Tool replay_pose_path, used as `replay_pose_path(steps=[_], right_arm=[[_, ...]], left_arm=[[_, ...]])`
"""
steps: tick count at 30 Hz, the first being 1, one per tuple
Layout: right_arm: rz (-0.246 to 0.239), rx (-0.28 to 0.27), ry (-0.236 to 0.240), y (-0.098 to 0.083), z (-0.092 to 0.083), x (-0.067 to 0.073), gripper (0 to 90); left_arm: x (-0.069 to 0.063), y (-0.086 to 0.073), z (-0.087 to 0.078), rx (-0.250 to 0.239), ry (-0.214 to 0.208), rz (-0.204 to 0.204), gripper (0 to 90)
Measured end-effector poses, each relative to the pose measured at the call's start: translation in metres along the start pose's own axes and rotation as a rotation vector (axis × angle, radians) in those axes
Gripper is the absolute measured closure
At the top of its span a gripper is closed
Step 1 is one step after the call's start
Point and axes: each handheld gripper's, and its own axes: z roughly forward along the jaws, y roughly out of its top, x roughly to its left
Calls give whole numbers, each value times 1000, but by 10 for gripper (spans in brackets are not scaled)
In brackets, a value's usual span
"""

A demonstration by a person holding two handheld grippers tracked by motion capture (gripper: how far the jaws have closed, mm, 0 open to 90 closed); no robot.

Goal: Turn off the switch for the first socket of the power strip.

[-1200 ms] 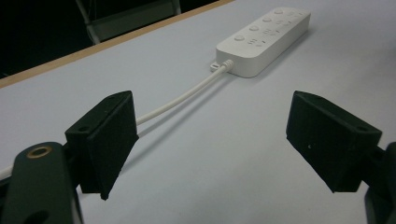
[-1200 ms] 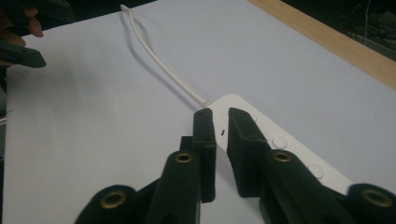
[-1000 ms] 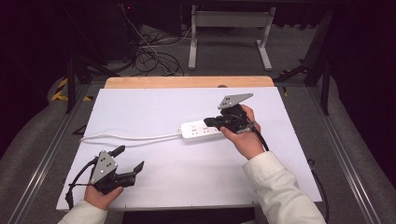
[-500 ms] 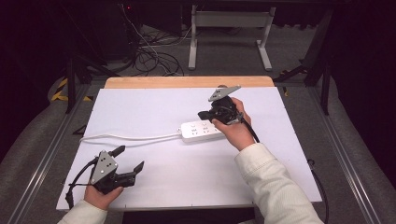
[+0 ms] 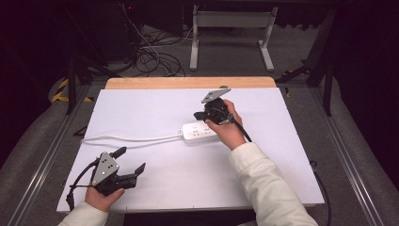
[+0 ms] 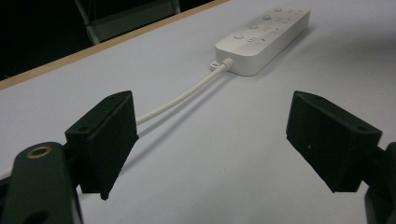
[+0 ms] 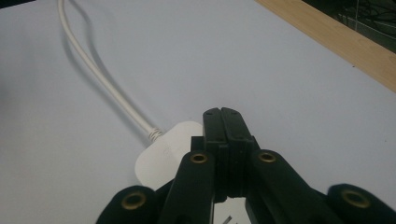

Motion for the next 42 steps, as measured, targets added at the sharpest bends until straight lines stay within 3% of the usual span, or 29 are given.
replay_pose_path(steps=[8, 19, 42], right_arm=[[18, 21, -3, -6, 16, -4, 900], [-3, 77, -9, -9, 31, 0, 900], [-14, 142, -22, -13, 41, 3, 900]], left_arm=[[1, 0, 1, 6, -1, -1, 166], [1, 0, 1, 10, -3, 9, 166], [1, -1, 2, 15, -6, 4, 166]])
